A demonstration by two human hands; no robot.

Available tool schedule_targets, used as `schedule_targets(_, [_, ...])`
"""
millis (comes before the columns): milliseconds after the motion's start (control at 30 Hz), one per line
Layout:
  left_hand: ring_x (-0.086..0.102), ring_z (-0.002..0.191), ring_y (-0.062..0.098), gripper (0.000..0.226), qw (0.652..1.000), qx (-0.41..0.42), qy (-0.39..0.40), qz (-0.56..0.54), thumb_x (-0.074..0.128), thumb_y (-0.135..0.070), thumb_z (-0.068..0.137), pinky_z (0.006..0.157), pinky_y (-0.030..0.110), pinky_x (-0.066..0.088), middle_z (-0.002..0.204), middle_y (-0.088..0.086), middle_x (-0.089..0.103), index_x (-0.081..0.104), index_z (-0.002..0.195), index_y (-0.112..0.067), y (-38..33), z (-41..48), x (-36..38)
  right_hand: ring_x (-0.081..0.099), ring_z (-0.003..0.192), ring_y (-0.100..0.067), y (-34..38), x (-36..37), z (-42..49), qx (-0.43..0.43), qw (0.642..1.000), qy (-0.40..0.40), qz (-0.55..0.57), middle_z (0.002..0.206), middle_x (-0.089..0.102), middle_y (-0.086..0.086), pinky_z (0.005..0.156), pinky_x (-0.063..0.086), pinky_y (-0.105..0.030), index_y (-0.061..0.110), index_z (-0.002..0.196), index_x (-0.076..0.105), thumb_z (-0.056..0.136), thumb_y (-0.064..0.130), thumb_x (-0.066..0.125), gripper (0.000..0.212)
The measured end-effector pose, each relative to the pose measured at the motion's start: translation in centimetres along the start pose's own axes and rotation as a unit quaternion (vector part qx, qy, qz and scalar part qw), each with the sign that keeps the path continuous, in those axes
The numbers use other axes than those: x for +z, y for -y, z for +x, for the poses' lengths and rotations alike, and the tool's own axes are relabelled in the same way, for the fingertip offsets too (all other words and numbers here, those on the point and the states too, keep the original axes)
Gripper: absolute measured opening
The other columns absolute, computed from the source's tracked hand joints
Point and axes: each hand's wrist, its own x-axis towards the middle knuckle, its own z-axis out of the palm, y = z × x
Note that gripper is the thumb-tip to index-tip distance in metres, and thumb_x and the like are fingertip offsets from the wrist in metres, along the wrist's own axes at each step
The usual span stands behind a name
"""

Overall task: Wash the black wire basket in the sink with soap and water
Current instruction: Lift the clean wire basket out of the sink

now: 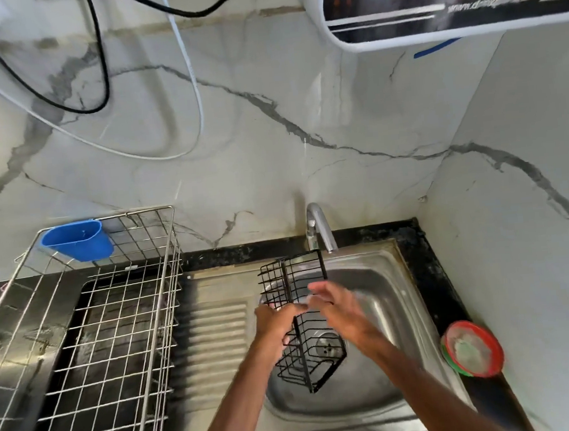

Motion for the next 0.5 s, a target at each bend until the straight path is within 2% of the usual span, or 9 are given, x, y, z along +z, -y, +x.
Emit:
schedule_targets(67, [0.062, 0.104, 0.028, 0.076, 1.0, 0.008, -0.01, -0.002, 0.093, -0.03, 0.066, 0.092, 0.049, 0.06, 0.115, 0.014, 0.065, 0.055, 0.124, 0.001, -0.1, -0.8, 0.2, 0.064, 0.113, -0.017, 0.3, 0.6, -1.1, 0.016, 0.998, 0.061, 0.024, 0.123, 0.064, 0.004, 0.088, 0.057, -0.031, 0.023, 0.127, 0.06, 0.1, 0.048, 0.053, 0.037])
schedule_targets(100, [0.066, 0.099, 0.028, 0.069, 1.0, 0.005, 0.004, -0.016, 0.093, -0.031, 0.069, 0.09, 0.048, 0.061, 0.109, 0.016, 0.068, 0.06, 0.121, 0.0, -0.4, -1.8, 0.1, 0.068, 0.108, -0.021, 0.7, 0.7, -1.6, 0.02, 0.996, 0.071, 0.055, 0.121, 0.066, -0.002, 0.084, 0.06, -0.034, 0.022, 0.126, 0.059, 0.103, 0.046, 0.048, 0.035])
schedule_targets(167, [0.071, 0.091, 0.027, 0.056, 0.995, -0.012, 0.075, -0.066, 0.09, -0.039, 0.074, 0.087, 0.046, 0.06, 0.106, 0.017, 0.076, 0.07, 0.113, -0.006, -1.1, -3.4, -0.1, 0.073, 0.097, -0.028, 1.6, 0.7, -2.3, 0.022, 0.991, 0.065, 0.116, 0.115, 0.071, -0.011, 0.074, 0.061, -0.036, 0.019, 0.125, 0.058, 0.107, 0.042, 0.04, 0.034])
schedule_targets(233, [0.069, 0.094, 0.026, 0.05, 0.983, -0.035, 0.145, -0.104, 0.082, -0.052, 0.081, 0.096, 0.055, 0.053, 0.109, 0.012, 0.075, 0.071, 0.105, -0.01, -1.7, -4.9, -0.8, 0.075, 0.09, -0.024, 2.6, 0.4, -2.9, 0.005, 0.996, 0.033, 0.079, 0.111, 0.072, -0.009, 0.072, 0.063, -0.04, 0.022, 0.125, 0.057, 0.108, 0.043, 0.038, 0.033])
schedule_targets(300, [0.061, 0.107, 0.026, 0.052, 0.979, -0.038, 0.168, -0.112, 0.072, -0.061, 0.086, 0.099, 0.063, 0.048, 0.119, 0.008, 0.065, 0.066, 0.108, -0.014, -1.6, -5.9, -1.5, 0.071, 0.094, -0.016, 2.8, -0.2, -3.1, 0.0, 1.0, -0.011, -0.004, 0.117, 0.069, -0.003, 0.082, 0.062, -0.045, 0.028, 0.126, 0.053, 0.103, 0.048, 0.048, 0.031])
schedule_targets(333, [0.057, 0.113, 0.027, 0.052, 0.978, -0.033, 0.173, -0.108, 0.069, -0.064, 0.087, 0.099, 0.063, 0.048, 0.124, 0.008, 0.061, 0.064, 0.111, -0.018, -1.5, -6.3, -2.0, 0.067, 0.101, -0.014, 2.9, -0.6, -3.2, 0.0, 1.0, -0.012, -0.025, 0.124, 0.065, 0.0, 0.09, 0.059, -0.046, 0.029, 0.13, 0.05, 0.096, 0.052, 0.059, 0.042])
schedule_targets(400, [0.054, 0.119, 0.026, 0.051, 0.981, -0.015, 0.177, -0.082, 0.06, -0.068, 0.09, 0.099, 0.056, 0.046, 0.13, 0.007, 0.059, 0.065, 0.115, -0.024, -1.2, -6.8, -2.8, 0.056, 0.118, -0.014, 2.9, -1.1, -3.5, 0.004, 0.998, 0.008, -0.063, 0.139, 0.054, 0.006, 0.102, 0.05, -0.043, 0.029, 0.145, 0.034, 0.076, 0.056, 0.081, 0.088])
schedule_targets(433, [0.054, 0.118, 0.023, 0.053, 0.982, -0.002, 0.179, -0.06, 0.054, -0.07, 0.092, 0.099, 0.051, 0.044, 0.13, 0.006, 0.06, 0.067, 0.118, -0.025, -1.0, -7.1, -3.3, 0.051, 0.12, -0.014, 3.0, -1.2, -4.0, 0.007, 0.996, 0.017, -0.085, 0.14, 0.049, 0.007, 0.101, 0.048, -0.037, 0.026, 0.15, 0.025, 0.069, 0.051, 0.087, 0.105])
schedule_targets(500, [0.055, 0.115, 0.018, 0.057, 0.983, 0.04, 0.18, -0.018, 0.044, -0.071, 0.097, 0.1, 0.046, 0.038, 0.129, 0.001, 0.064, 0.07, 0.121, -0.026, -0.7, -7.7, -3.9, 0.048, 0.118, -0.015, 3.0, -1.1, -4.2, 0.01, 0.993, 0.011, -0.121, 0.136, 0.05, 0.0, 0.088, 0.047, -0.02, 0.018, 0.152, 0.017, 0.065, 0.04, 0.094, 0.118])
